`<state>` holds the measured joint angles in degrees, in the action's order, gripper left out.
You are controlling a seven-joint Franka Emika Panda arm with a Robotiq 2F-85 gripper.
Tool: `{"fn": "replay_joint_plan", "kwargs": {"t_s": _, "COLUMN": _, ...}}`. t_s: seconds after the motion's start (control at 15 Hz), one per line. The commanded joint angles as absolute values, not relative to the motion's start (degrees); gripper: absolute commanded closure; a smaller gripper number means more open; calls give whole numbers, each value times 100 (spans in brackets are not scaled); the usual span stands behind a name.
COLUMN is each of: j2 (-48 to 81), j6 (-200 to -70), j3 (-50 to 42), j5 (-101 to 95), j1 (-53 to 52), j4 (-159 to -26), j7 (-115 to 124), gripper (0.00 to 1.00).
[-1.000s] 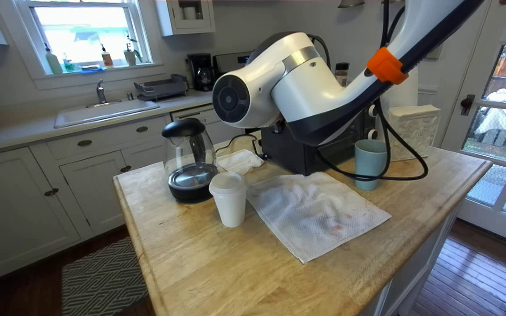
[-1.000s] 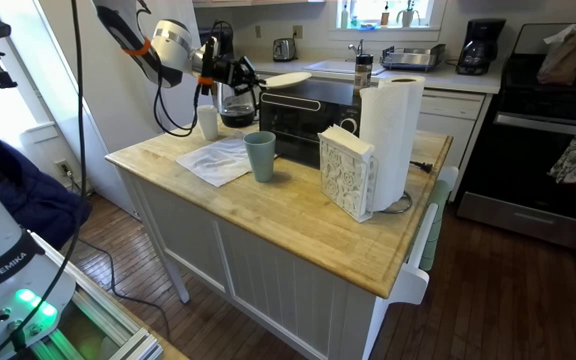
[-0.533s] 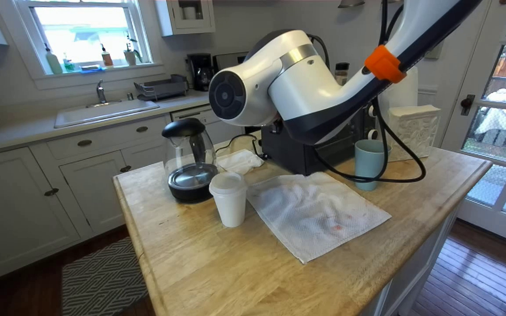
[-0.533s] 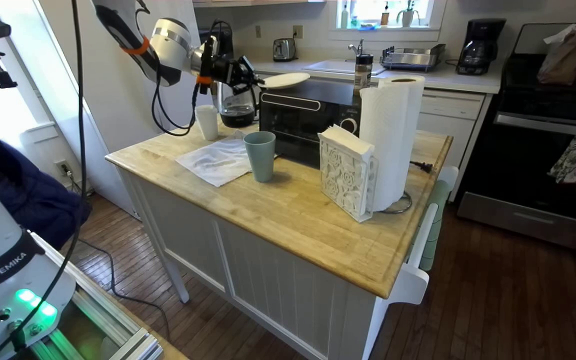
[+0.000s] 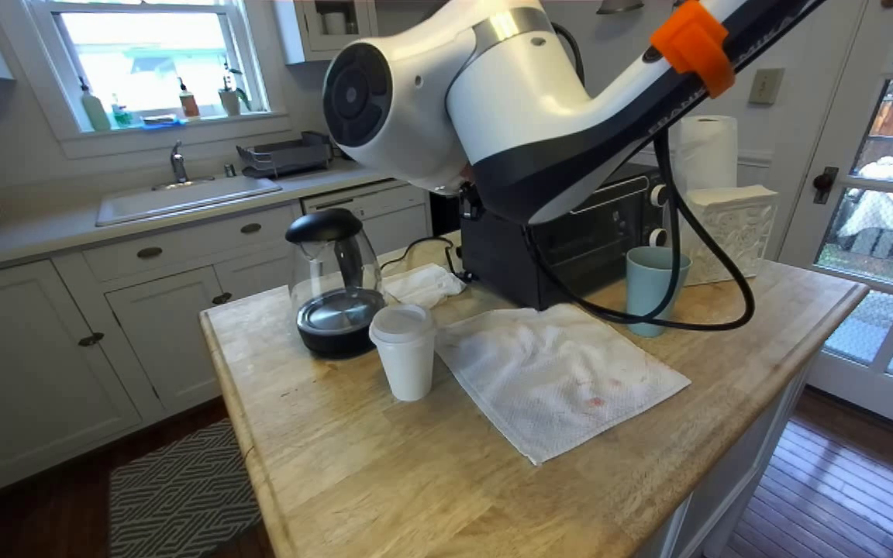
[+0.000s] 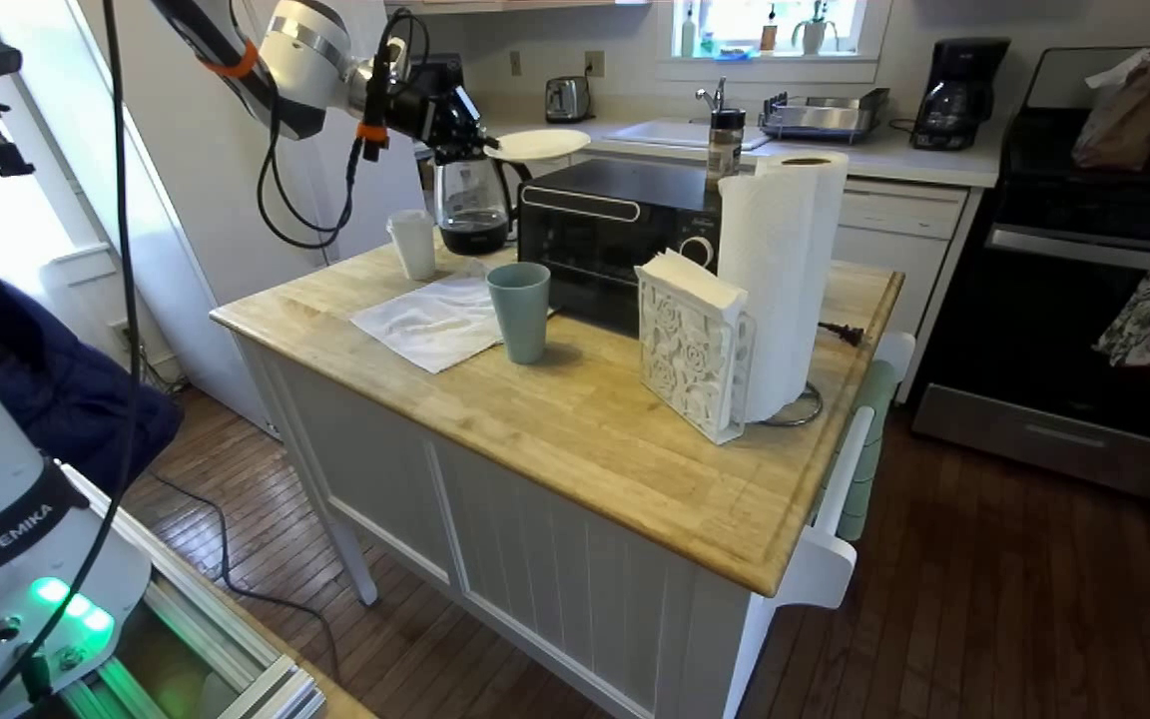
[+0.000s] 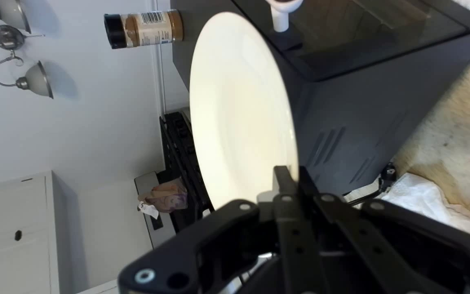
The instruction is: Put the plate on the paper towel, then put the grey cup on the plate
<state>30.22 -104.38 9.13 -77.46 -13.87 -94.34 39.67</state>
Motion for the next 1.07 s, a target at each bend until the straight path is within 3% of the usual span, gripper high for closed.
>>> {"fn": "replay_joint_plan", "kwargs": {"t_s": 0.0, "j2": 2699, "j6": -10089, "j3": 957, "j5": -7422, "j1": -1563, "j4": -9612, "j7": 3836, "gripper": 99}}
{"fn": "replay_joint_plan", "kwargs": {"t_s": 1.0, "j2": 2122, "j6": -9550, "j3": 1384, "j5": -5734, "j1": -1928, "j4": -10543, "j7": 3767, "gripper": 99}}
